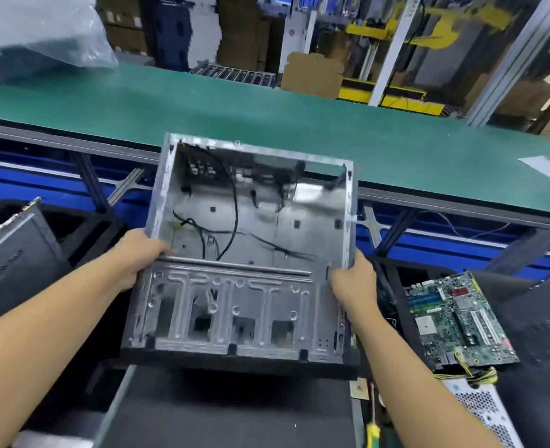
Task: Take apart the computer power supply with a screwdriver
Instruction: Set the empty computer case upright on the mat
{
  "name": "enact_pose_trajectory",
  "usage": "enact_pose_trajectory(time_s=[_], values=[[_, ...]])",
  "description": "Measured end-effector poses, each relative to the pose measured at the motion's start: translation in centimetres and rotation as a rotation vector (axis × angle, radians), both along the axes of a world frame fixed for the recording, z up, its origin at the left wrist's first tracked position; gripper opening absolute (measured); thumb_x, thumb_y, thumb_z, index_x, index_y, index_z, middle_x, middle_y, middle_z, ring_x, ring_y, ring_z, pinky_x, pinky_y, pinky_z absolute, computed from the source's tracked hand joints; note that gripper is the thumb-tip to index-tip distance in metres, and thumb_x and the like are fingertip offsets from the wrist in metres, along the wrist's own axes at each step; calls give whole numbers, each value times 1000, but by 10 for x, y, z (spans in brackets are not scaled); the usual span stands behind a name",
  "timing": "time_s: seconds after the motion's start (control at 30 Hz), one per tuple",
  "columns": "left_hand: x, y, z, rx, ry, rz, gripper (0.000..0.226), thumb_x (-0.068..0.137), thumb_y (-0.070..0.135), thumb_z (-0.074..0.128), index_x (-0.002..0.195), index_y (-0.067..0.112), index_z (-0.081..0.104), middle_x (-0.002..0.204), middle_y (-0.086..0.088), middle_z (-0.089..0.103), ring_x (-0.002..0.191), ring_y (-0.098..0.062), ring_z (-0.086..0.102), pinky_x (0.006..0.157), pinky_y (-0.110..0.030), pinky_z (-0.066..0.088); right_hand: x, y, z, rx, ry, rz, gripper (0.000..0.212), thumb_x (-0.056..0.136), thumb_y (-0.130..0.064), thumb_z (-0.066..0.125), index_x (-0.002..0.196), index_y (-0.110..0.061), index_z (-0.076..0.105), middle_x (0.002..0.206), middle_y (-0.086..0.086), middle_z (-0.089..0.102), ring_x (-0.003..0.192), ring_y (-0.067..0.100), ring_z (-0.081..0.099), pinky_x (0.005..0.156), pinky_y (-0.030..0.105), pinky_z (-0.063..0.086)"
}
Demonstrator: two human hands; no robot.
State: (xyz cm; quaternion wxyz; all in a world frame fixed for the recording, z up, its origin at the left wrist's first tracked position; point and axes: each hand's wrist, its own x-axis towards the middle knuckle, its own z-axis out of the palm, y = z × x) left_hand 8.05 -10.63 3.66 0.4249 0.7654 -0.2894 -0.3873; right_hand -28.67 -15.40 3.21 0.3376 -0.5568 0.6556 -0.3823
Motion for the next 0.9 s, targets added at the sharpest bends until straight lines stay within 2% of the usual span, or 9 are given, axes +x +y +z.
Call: enact_pose_trajectory(time_s=[0.13, 0.27, 0.43, 0.5, 0.57, 0.63, 0.73, 0.8, 0.9], values=[[-10, 16, -25, -212, -26, 14, 21, 81, -5, 62, 95, 11, 63, 88, -9, 66, 81, -27, 61, 74, -36, 49, -3, 16, -14, -94, -125, -40, 66, 85, 4, 45, 139, -34, 46, 86, -2, 65, 48, 3, 50, 40, 18, 42], [-20, 37, -70, -189, -34, -40, 31, 83, 1, 65, 111, 14, 61, 97, -5, 70, 91, -26, 66, 89, -45, 50, -12, 43, -45, -32, -107, -104, 73, 87, 4, 49, 150, -29, 32, 81, -11, 61, 52, 3, 53, 46, 10, 43], [-24, 51, -86, -148, -68, -71, 28, 89, 13, 65, 113, 27, 59, 100, 9, 68, 93, -12, 63, 86, -36, 44, -19, 63, -61, 31, -136, -104, 62, 85, 5, 54, 141, -20, 42, 86, -24, 60, 67, -16, 57, 54, 0, 41], [-25, 61, -94, -120, -39, -42, 22, 89, 20, 66, 105, 34, 63, 89, 14, 72, 86, -8, 64, 78, -33, 48, -18, 72, -69, 90, -181, -133, 48, 85, 3, 55, 128, -20, 53, 89, -14, 65, 68, -8, 60, 57, 5, 43], [-31, 74, -103, -152, -18, -12, 17, 88, 24, 67, 92, 41, 69, 81, 24, 72, 79, 0, 62, 69, -27, 48, -13, 85, -79, 151, -221, -194, 31, 86, 0, 56, 111, -18, 58, 85, -4, 66, 73, 14, 61, 65, 24, 47], [-39, 84, -111, -208, 8, 56, 25, 88, 21, 67, 84, 45, 72, 80, 28, 71, 80, 0, 62, 69, -27, 49, -10, 96, -90, 194, -216, -269, 19, 87, -2, 57, 103, -13, 55, 78, 0, 59, 75, 23, 54, 65, 28, 38], [-48, 84, -110, -208, 78, 152, 9, 79, 30, 64, 82, 33, 73, 76, 13, 73, 79, -13, 63, 72, -37, 49, -7, 98, -90, 226, -192, -320, 15, 90, -8, 58, 105, -10, 57, 76, 0, 58, 68, 19, 53, 56, 24, 32], [-48, 79, -111, -190, 105, 190, 20, 73, 37, 66, 84, 20, 70, 78, 3, 72, 82, -24, 65, 74, -42, 49, -7, 94, -88, 233, -199, -326, 10, 90, -9, 58, 99, -14, 55, 75, 2, 59, 66, 15, 53, 54, 22, 31], [-45, 75, -119, -177, 114, 181, 18, 82, 35, 72, 87, 18, 70, 76, 3, 74, 82, -24, 68, 73, -40, 50, -8, 92, -89, 248, -166, -306, 12, 89, -10, 57, 83, -13, 47, 71, 6, 53, 61, 23, 50, 52, 27, 30]])
